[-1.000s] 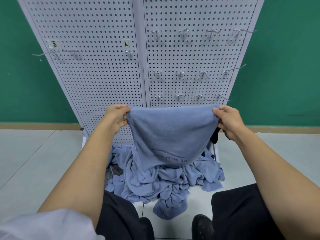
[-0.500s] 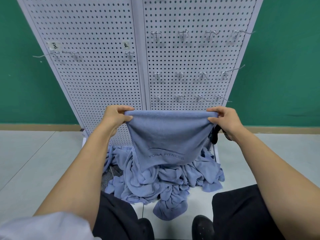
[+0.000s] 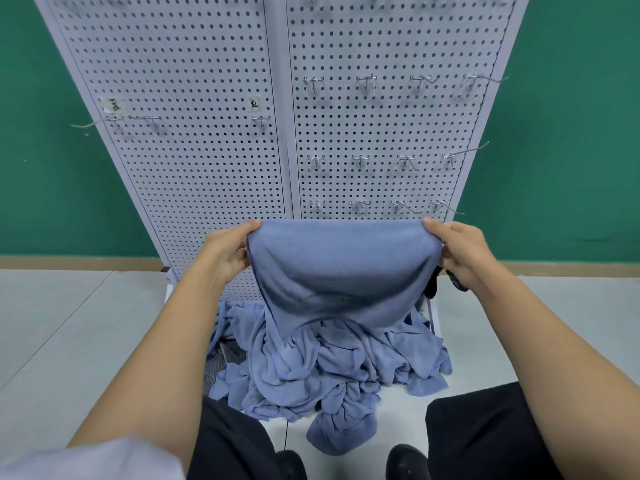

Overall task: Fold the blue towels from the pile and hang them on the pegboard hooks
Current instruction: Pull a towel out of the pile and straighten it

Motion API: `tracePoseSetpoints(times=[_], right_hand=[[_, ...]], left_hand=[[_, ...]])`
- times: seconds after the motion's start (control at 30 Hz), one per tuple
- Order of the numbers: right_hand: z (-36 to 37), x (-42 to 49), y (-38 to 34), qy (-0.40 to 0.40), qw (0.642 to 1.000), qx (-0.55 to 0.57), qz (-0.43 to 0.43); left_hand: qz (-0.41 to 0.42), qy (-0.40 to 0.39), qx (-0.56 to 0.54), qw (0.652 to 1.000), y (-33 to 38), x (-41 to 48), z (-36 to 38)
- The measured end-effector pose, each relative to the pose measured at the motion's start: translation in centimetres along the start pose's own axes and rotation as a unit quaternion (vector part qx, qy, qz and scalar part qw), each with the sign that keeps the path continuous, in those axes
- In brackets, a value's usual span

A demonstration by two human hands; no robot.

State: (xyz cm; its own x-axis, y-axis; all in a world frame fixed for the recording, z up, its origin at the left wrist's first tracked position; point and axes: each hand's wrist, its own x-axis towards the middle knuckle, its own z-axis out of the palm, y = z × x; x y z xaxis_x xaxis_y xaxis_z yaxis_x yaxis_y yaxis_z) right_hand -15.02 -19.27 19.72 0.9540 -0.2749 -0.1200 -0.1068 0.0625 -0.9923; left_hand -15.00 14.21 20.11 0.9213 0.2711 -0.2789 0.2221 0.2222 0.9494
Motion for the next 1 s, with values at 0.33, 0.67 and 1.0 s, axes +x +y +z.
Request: tracePoseSetpoints(times=[0.33, 0.67, 1.0], right_hand=[[5.1, -3.4, -1.2, -0.108, 0.994, -0.016, -0.027], [8.3, -5.4, -1.2, -0.139, 0.986, -0.022, -0.084], [7.6, -5.7, -1.6, -0.238, 0.969, 0.029, -0.055]], left_hand=[[0.043, -0.102, 0.024, 0.994, -0.7, -3.2, 6.3], [0.081, -0.129, 0.063, 0.986, -1.2, -5.0, 9.0], [0.121, -0.149, 0.102, 0.976, -0.8, -5.6, 9.2]])
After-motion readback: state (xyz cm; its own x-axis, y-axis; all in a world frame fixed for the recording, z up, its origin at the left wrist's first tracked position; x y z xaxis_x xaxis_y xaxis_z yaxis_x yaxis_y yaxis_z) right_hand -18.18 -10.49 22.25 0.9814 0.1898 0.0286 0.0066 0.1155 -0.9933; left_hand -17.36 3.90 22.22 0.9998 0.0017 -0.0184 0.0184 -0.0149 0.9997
